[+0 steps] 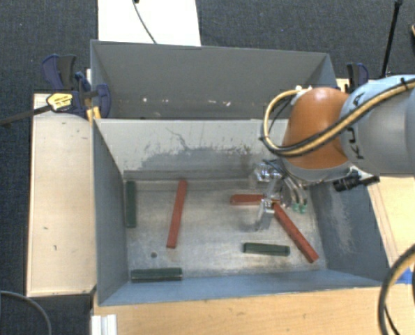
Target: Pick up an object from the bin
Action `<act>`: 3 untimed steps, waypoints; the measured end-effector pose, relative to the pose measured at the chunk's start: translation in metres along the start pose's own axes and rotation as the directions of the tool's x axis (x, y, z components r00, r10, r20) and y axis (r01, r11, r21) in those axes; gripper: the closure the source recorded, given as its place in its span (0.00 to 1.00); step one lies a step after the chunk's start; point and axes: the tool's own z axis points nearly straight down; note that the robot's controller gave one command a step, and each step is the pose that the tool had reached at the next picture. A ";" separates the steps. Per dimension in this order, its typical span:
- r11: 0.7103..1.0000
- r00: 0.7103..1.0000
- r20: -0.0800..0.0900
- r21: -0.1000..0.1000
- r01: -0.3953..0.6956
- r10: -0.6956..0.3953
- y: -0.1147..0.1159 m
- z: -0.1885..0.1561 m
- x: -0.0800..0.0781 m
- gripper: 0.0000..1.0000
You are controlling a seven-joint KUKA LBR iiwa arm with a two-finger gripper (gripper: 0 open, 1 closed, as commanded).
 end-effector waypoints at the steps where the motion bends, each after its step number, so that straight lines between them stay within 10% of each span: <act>1: 1.000 1.000 -0.003 0.001 -0.005 0.005 -0.017 0.014 -0.005 0.00; 2: 1.000 1.000 -0.002 0.000 -0.006 0.006 -0.016 0.013 -0.005 1.00; 3: 0.913 0.913 0.004 0.001 0.407 -0.407 -0.007 0.011 -0.014 1.00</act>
Offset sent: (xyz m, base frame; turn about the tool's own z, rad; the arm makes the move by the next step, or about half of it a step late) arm 0.0026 -0.0167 -0.0138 0.0009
